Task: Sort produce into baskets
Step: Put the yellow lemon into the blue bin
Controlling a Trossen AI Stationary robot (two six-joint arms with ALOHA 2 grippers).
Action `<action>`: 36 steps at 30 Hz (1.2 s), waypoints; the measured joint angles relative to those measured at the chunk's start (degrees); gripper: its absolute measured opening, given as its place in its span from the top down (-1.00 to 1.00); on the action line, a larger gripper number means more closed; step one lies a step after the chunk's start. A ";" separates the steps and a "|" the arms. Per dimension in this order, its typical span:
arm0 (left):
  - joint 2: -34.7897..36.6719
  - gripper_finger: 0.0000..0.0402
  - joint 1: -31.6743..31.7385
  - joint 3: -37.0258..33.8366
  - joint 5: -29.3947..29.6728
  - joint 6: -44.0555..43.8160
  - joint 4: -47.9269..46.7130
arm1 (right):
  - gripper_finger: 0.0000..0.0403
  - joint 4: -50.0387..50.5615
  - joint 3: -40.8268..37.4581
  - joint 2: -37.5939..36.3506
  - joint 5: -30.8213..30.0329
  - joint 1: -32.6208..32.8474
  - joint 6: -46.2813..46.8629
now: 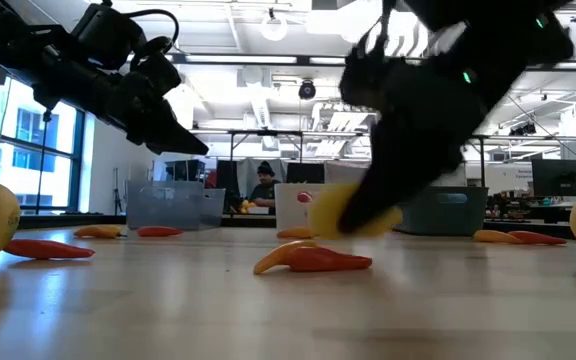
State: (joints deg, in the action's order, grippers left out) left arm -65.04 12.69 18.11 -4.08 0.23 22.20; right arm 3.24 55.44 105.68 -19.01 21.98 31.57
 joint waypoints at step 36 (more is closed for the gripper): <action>0.00 0.99 0.02 0.00 0.42 -0.05 1.92 | 0.22 41.08 -0.02 -16.87 -1.75 -63.49 -24.45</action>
State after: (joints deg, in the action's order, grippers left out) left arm -65.04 12.71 18.11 -3.66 0.19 24.12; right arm 44.31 55.42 88.81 -20.76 -41.51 7.13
